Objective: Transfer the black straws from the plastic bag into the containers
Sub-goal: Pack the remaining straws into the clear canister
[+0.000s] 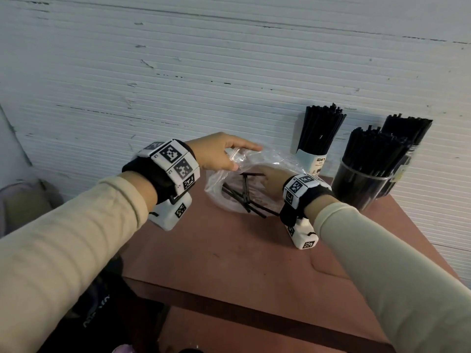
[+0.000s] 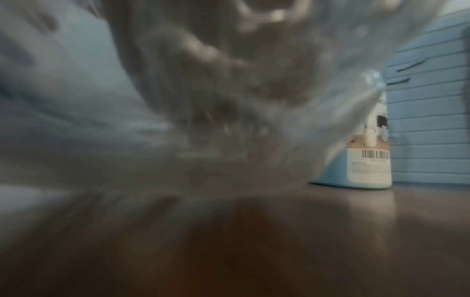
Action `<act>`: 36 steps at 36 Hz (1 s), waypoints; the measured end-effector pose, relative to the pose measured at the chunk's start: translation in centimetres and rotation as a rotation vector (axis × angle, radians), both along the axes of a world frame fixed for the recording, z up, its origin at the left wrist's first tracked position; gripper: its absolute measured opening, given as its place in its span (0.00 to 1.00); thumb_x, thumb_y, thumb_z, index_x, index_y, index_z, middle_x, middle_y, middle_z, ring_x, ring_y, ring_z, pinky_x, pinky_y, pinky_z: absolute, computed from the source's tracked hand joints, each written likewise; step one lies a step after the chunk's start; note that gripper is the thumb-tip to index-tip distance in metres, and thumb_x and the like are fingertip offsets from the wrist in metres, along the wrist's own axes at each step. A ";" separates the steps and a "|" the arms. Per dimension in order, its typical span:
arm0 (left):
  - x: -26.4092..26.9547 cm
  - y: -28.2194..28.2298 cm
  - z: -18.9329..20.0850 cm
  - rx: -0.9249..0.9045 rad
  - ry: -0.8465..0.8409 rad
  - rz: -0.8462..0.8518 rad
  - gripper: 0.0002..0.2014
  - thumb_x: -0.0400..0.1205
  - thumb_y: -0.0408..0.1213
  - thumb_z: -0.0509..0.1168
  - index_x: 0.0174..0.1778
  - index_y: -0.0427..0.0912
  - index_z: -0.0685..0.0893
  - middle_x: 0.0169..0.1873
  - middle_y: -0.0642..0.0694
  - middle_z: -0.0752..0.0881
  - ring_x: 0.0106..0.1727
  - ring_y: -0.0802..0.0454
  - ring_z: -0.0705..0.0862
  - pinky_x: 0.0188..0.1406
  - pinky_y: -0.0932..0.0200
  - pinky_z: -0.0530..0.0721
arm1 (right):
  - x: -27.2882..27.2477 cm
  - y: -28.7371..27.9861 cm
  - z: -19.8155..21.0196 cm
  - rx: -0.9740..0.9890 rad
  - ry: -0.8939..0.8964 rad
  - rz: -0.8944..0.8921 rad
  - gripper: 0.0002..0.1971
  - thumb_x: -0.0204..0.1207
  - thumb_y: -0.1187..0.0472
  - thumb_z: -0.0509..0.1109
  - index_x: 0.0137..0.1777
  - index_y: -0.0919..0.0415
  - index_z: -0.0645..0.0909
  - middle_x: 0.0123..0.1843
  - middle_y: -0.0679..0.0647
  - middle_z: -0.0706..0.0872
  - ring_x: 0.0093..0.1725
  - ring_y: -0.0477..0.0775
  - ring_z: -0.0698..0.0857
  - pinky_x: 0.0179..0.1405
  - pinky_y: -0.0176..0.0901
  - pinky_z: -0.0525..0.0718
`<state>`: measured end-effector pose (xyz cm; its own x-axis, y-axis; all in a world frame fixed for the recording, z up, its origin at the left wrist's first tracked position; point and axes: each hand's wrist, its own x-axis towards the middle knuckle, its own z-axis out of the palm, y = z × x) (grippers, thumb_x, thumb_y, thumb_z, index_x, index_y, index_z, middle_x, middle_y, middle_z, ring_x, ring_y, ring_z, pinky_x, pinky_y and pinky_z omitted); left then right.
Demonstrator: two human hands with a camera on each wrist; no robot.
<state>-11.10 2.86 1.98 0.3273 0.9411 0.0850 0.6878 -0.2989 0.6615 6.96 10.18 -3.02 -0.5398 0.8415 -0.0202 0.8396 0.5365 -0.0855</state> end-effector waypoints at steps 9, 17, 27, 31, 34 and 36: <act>-0.2 0.9 0.2 0.069 0.123 0.164 0.32 0.80 0.27 0.67 0.75 0.64 0.75 0.74 0.52 0.78 0.45 0.41 0.84 0.25 0.80 0.72 | -0.6 2.5 -1.6 0.016 -0.049 0.002 0.23 0.85 0.58 0.59 0.79 0.53 0.67 0.71 0.56 0.79 0.69 0.59 0.77 0.65 0.44 0.70; 0.2 1.3 0.0 0.073 0.146 0.198 0.32 0.81 0.30 0.68 0.78 0.62 0.71 0.72 0.49 0.79 0.63 0.41 0.79 0.23 0.83 0.69 | -0.9 4.9 -2.7 -0.030 -0.043 0.026 0.29 0.79 0.49 0.58 0.81 0.48 0.63 0.78 0.54 0.73 0.77 0.59 0.71 0.77 0.57 0.67; 0.1 1.2 0.0 -0.023 0.263 0.051 0.39 0.78 0.32 0.73 0.80 0.67 0.65 0.74 0.47 0.77 0.28 0.56 0.70 0.31 0.67 0.78 | -0.4 5.3 -2.4 -0.039 -0.020 -0.081 0.21 0.73 0.48 0.69 0.66 0.46 0.78 0.59 0.49 0.85 0.63 0.57 0.83 0.63 0.54 0.81; 0.3 1.2 0.4 -0.012 0.332 0.066 0.40 0.79 0.30 0.72 0.83 0.58 0.62 0.79 0.50 0.71 0.55 0.47 0.76 0.25 0.72 0.73 | -0.5 5.2 -1.8 -0.081 -0.081 -0.055 0.20 0.70 0.49 0.72 0.63 0.47 0.80 0.53 0.48 0.84 0.59 0.57 0.83 0.63 0.54 0.82; 0.4 1.3 0.2 0.007 0.336 0.091 0.40 0.79 0.32 0.73 0.83 0.59 0.62 0.80 0.52 0.68 0.69 0.46 0.76 0.34 0.78 0.69 | -0.7 4.0 -1.1 -0.130 -0.115 -0.032 0.19 0.76 0.57 0.70 0.67 0.50 0.79 0.55 0.51 0.82 0.61 0.54 0.80 0.65 0.49 0.78; 0.5 1.3 0.2 0.011 0.327 0.110 0.40 0.79 0.29 0.71 0.83 0.58 0.62 0.80 0.50 0.69 0.69 0.46 0.77 0.29 0.80 0.69 | -0.6 4.0 -1.4 -0.155 -0.125 -0.053 0.21 0.77 0.58 0.67 0.71 0.54 0.75 0.64 0.54 0.81 0.66 0.58 0.79 0.68 0.52 0.76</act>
<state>-10.59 4.12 2.17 0.2351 0.9720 0.0026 0.8914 -0.2167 0.3980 6.35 14.23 -4.39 -0.4800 0.8503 -0.2158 0.8756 0.4797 -0.0573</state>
